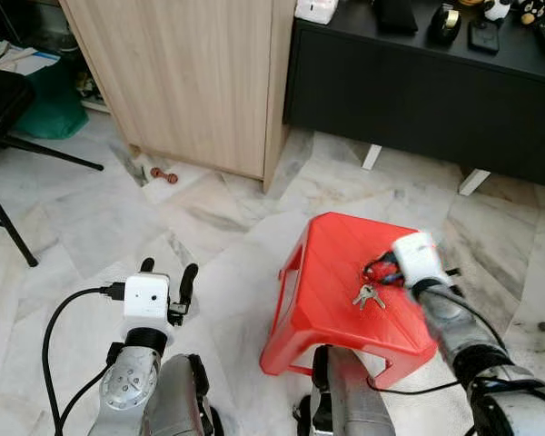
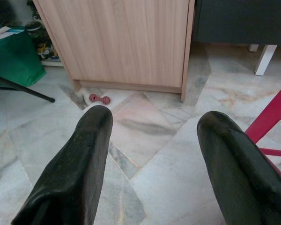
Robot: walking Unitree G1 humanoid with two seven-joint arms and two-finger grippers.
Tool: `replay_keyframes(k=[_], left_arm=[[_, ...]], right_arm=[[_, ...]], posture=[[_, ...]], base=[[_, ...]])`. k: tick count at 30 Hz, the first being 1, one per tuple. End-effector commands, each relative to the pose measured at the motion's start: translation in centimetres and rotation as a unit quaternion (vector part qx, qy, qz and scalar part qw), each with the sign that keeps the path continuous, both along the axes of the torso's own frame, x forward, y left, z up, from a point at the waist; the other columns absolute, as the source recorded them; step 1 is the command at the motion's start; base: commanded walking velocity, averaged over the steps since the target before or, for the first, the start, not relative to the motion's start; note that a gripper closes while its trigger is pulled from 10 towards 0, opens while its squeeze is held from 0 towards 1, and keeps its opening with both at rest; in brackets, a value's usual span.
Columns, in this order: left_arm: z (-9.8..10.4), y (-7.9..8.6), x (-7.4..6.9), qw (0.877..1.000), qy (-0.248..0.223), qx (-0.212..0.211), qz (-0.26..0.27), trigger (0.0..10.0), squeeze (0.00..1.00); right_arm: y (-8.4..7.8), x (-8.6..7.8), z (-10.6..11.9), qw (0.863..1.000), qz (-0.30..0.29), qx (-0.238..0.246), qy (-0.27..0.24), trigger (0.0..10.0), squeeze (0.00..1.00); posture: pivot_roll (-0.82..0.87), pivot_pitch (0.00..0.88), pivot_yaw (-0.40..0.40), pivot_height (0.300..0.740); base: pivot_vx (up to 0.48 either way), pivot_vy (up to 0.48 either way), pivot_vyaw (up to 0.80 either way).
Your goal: Hang keys on a hook
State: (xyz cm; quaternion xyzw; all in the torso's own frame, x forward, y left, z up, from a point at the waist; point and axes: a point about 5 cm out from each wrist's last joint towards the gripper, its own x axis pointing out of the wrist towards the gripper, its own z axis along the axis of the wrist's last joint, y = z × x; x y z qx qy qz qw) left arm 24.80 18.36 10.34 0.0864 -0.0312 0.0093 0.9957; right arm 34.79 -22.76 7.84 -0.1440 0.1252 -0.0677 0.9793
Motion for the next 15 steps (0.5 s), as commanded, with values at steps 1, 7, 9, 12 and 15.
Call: replay_keyframes(k=[1, 7, 9, 12, 15], left_arm=[[-0.6, 0.0, -0.1, 1.0, 0.015, 0.001, -0.002, 10.0, 0.0], [-0.8, -0.1, 0.1, 1.0, 0.016, -0.001, -0.004, 10.0, 0.0], [-0.8, 0.0, 0.2, 1.0, 0.016, 0.001, -0.005, 10.0, 0.0], [-0.8, 0.1, 0.3, 1.0, 0.015, 0.002, -0.005, 10.0, 0.0], [-0.7, 0.2, 0.5, 1.0, 0.014, 0.003, -0.006, 10.0, 0.0]], right_arm=[[-1.2, -0.4, 0.4, 0.998, -0.04, 0.031, -0.03, 0.0, 0.0], [-1.8, -1.3, 1.9, 0.989, -0.078, 0.064, -0.108, 0.0, 0.0], [-2.0, -2.0, 2.4, 0.982, -0.099, 0.09, -0.136, 0.0, 0.0], [-1.8, -2.5, 2.5, 0.977, -0.11, 0.112, -0.147, 0.0, 0.0], [-1.3, -3.0, 2.7, 0.974, -0.107, 0.127, -0.155, 0.0, 0.0]], posture=[[-0.07, 0.213, -0.088, 0.596], [-0.08, 0.202, -0.083, 0.596], [-0.08, 0.198, -0.081, 0.596], [-0.08, 0.192, -0.077, 0.596], [-0.07, 0.184, -0.075, 0.596]], base=[[0.0, 0.0, 0.0], [0.0, 0.0, 0.0], [0.0, 0.0, 0.0], [0.0, 0.0, 0.0], [0.0, 0.0, 0.0]])
